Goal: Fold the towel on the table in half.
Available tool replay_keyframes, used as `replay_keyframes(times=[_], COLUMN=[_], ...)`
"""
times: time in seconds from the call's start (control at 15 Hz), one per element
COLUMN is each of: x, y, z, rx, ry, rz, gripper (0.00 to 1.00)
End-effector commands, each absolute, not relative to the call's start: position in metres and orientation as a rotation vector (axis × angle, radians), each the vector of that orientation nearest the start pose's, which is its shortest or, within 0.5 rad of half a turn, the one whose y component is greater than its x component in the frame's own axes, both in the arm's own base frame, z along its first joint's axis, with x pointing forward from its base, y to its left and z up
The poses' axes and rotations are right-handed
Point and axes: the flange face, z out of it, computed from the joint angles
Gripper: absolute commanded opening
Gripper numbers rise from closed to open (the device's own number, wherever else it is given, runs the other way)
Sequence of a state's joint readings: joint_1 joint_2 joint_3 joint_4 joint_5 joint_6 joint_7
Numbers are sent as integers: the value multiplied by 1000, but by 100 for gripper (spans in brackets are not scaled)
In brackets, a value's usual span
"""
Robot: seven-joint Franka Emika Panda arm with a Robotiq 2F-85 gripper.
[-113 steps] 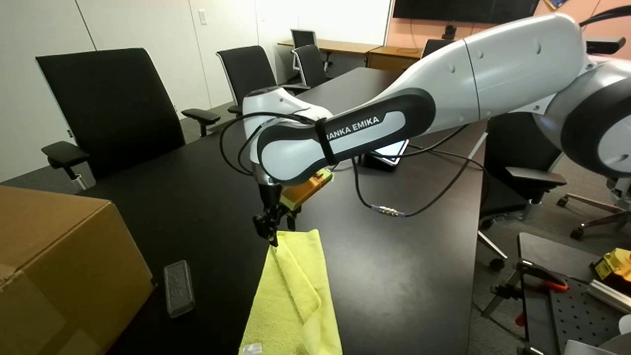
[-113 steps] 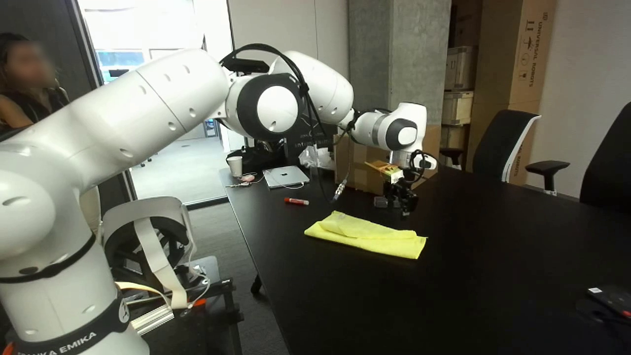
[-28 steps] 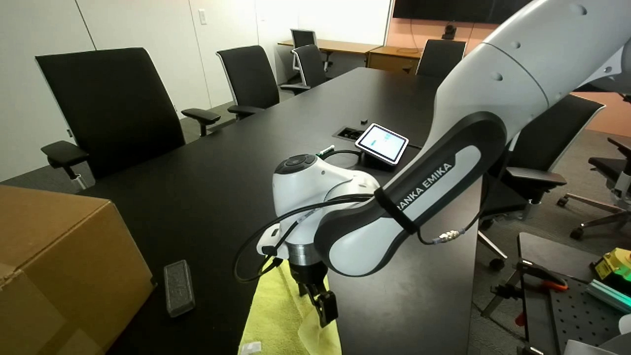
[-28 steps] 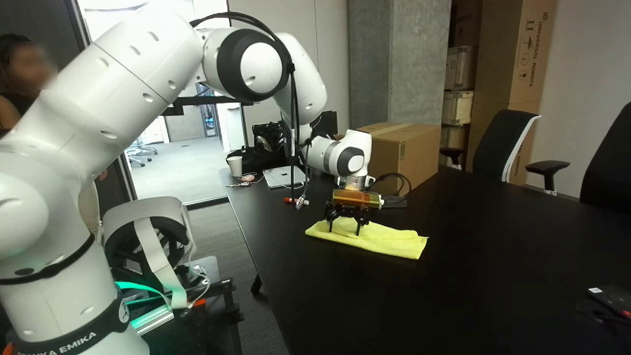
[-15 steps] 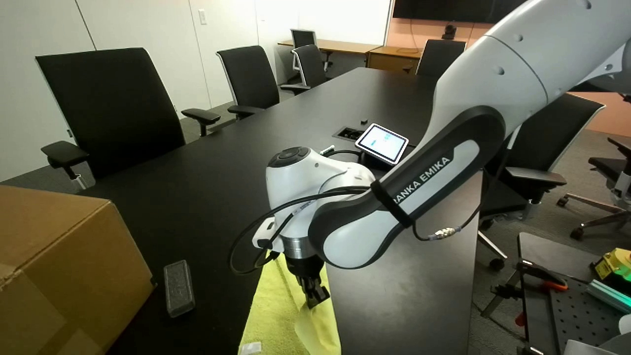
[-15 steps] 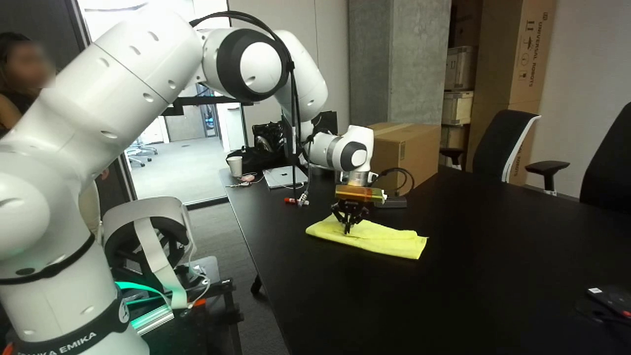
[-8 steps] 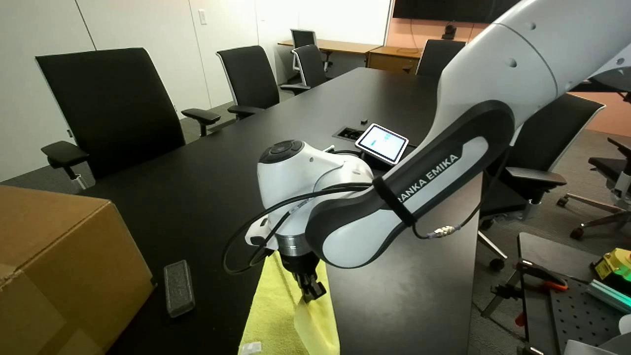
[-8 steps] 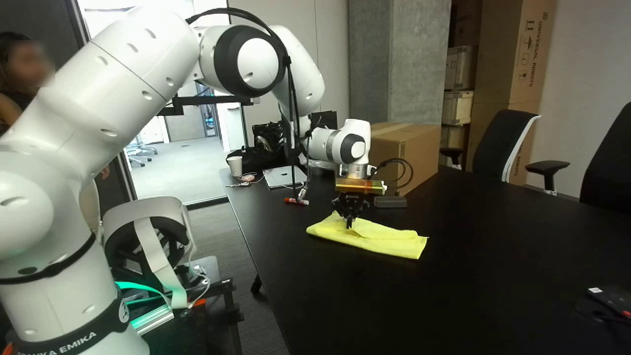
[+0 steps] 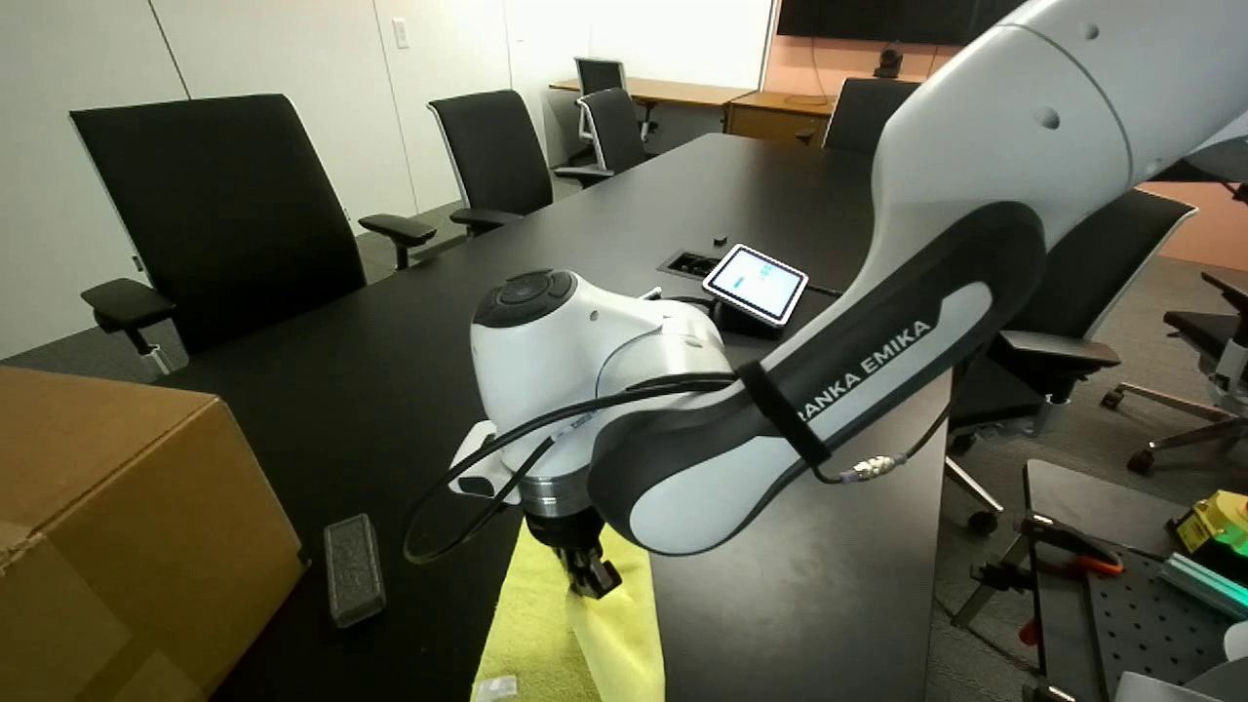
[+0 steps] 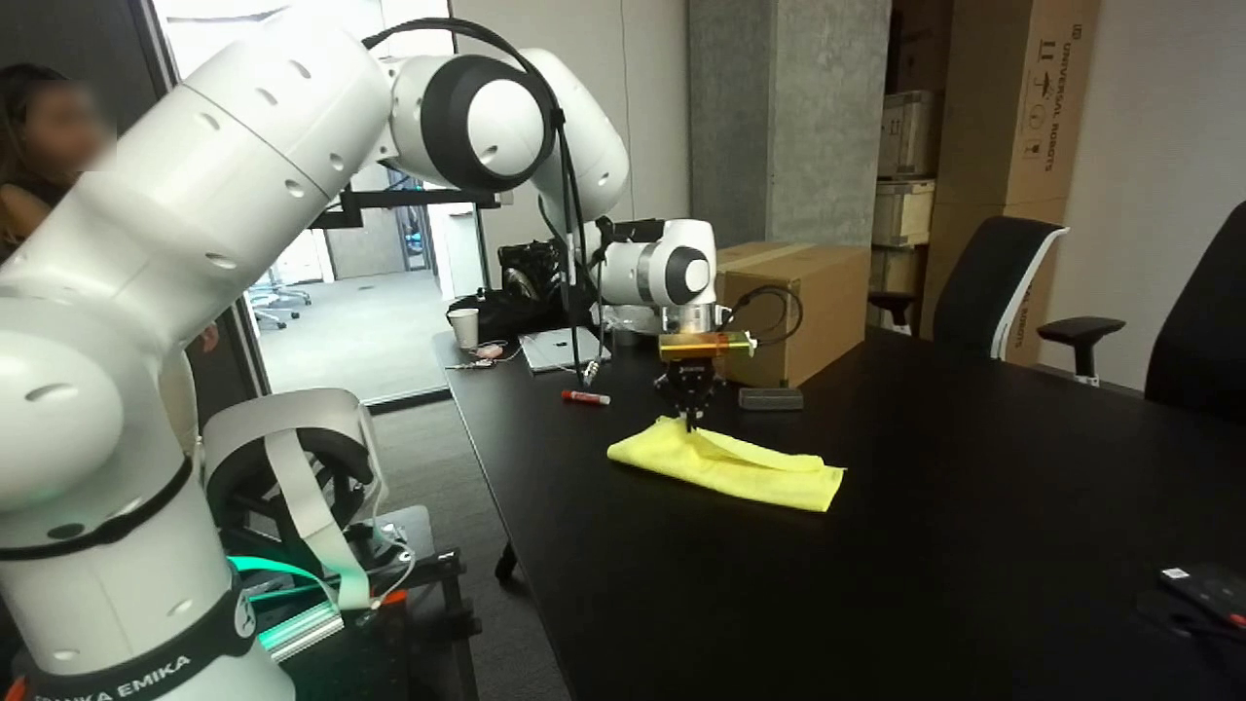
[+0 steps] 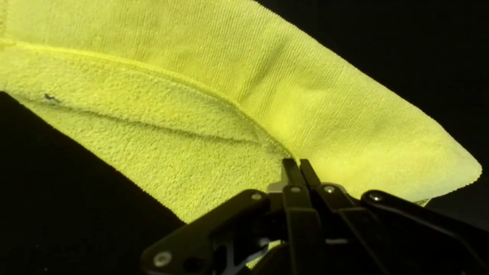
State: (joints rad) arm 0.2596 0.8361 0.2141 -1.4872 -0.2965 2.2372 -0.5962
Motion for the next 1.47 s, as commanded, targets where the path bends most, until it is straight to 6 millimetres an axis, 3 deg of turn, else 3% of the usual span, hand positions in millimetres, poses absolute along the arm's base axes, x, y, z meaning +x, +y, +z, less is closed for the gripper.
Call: replay_keyframes(times=[0.0, 0.4, 0.8, 1.07, 1.4], x=[658, 672, 675, 671, 675], y=[309, 316, 331, 348, 366], z=[187, 213, 224, 223, 206], rx=[-2708, -2725, -2700, -2671, -2711], ry=[-1805, -1746, -1758, -1773, -1723], rz=[79, -1, -59, -68, -106], gripper=[3, 2, 3, 3, 5])
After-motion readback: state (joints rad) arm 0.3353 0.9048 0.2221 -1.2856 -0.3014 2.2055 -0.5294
